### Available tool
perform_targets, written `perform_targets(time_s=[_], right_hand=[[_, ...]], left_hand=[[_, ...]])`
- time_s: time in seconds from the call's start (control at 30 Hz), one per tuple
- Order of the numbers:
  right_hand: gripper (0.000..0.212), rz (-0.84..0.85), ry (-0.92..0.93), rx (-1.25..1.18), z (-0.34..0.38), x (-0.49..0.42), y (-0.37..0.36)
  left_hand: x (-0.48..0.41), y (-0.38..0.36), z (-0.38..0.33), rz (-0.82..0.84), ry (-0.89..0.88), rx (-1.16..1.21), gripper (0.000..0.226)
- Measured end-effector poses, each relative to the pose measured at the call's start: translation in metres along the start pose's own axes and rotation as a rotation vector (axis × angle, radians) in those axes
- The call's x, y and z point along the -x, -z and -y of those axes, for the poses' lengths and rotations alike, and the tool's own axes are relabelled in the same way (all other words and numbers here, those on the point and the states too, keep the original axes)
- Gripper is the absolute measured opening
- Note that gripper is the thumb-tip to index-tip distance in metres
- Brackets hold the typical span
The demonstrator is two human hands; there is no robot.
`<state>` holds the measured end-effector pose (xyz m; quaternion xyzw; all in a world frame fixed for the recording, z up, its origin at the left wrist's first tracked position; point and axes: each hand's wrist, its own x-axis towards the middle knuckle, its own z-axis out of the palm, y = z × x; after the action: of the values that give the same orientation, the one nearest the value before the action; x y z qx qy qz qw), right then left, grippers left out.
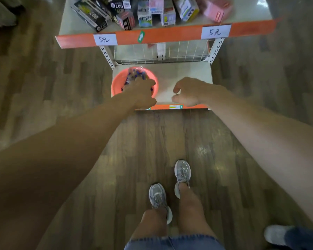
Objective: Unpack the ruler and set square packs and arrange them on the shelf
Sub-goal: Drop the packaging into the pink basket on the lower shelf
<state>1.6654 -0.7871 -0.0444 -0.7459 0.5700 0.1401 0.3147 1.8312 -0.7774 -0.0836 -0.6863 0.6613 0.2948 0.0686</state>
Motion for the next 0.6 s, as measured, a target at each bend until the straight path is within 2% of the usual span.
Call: perform_targets(time_s=[0.2, 0.33, 0.6], right_hand=[[0.036, 0.056, -0.012, 0.037, -0.013, -0.066, -0.064], [0.036, 0.095, 0.007, 0.079, -0.028, -0.133, -0.121], [0.041, 0.180, 0.007, 0.190, -0.070, -0.264, -0.241]], left_hand=[[-0.031, -0.053, 0.045, -0.002, 0.058, -0.017, 0.062], [-0.073, -0.113, 0.084, -0.040, 0.132, 0.024, 0.052], [-0.169, -0.246, 0.149, 0.056, 0.220, 0.028, 0.062]])
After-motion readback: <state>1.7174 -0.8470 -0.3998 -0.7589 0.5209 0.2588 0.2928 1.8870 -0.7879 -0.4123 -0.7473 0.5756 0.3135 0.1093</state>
